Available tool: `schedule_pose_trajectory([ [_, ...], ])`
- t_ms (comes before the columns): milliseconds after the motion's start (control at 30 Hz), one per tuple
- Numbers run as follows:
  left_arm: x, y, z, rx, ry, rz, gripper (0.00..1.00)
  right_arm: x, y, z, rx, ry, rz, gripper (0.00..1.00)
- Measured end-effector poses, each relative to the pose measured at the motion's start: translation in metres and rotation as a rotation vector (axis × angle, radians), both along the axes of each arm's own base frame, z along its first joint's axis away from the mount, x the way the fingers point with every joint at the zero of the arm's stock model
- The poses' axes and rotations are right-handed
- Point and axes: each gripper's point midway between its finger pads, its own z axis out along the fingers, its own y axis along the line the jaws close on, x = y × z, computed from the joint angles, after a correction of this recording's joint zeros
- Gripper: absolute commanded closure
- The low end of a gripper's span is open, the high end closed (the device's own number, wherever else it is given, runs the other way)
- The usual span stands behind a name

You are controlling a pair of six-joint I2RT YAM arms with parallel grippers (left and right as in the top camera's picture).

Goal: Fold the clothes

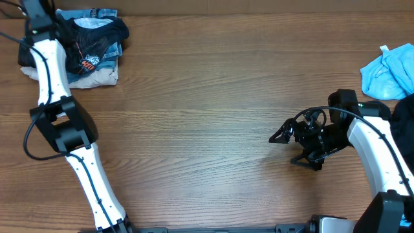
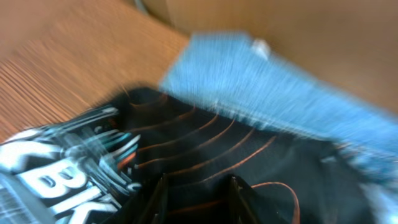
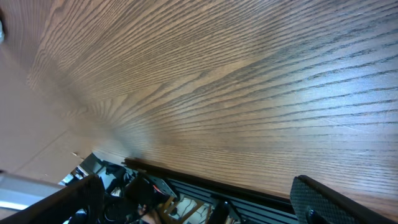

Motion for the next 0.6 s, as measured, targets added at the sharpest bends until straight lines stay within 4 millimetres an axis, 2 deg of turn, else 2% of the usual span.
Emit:
schedule_pose_trajectory([
  [100, 0.0, 0.004, -0.032, 0.009, 0.04, 0.018, 0.59, 0.0, 0.0, 0.0, 0.0, -0.001, 0.0, 0.0],
  [133, -0.001, 0.007, -0.035, 0.019, 0.043, 0.028, 0.57, 0.001, 0.0, 0.0, -0.001, -0.004, 0.0, 0.0],
  [200, -0.002, 0.009, -0.035, 0.035, 0.049, 0.043, 0.43, 0.002, 0.0, 0.0, -0.001, -0.01, 0.0, 0.0],
  [233, -0.002, 0.01, -0.033, 0.043, 0.049, 0.049, 0.3, 0.002, 0.0, 0.0, -0.001, -0.011, 0.0, 0.0],
  [333, -0.003, 0.012, -0.031, 0.067, 0.056, 0.061, 0.17, 0.002, 0.0, 0.0, -0.001, -0.012, 0.0, 0.0],
  [400, -0.003, 0.011, -0.025, 0.075, 0.054, 0.061, 0.0, 0.003, -0.001, -0.001, -0.003, -0.016, 0.0, 0.0],
  [500, -0.005, 0.006, -0.009, 0.081, 0.052, 0.056, 0.0, 0.004, -0.001, -0.001, -0.003, -0.02, 0.0, 0.0],
  [567, -0.006, 0.001, 0.015, 0.088, 0.031, 0.051, 0.0, 0.006, -0.001, -0.001, -0.005, -0.028, 0.001, 0.0],
  [600, -0.007, -0.005, 0.034, 0.091, 0.014, 0.046, 0.0, 0.007, -0.001, -0.001, -0.006, -0.035, 0.001, 0.0],
])
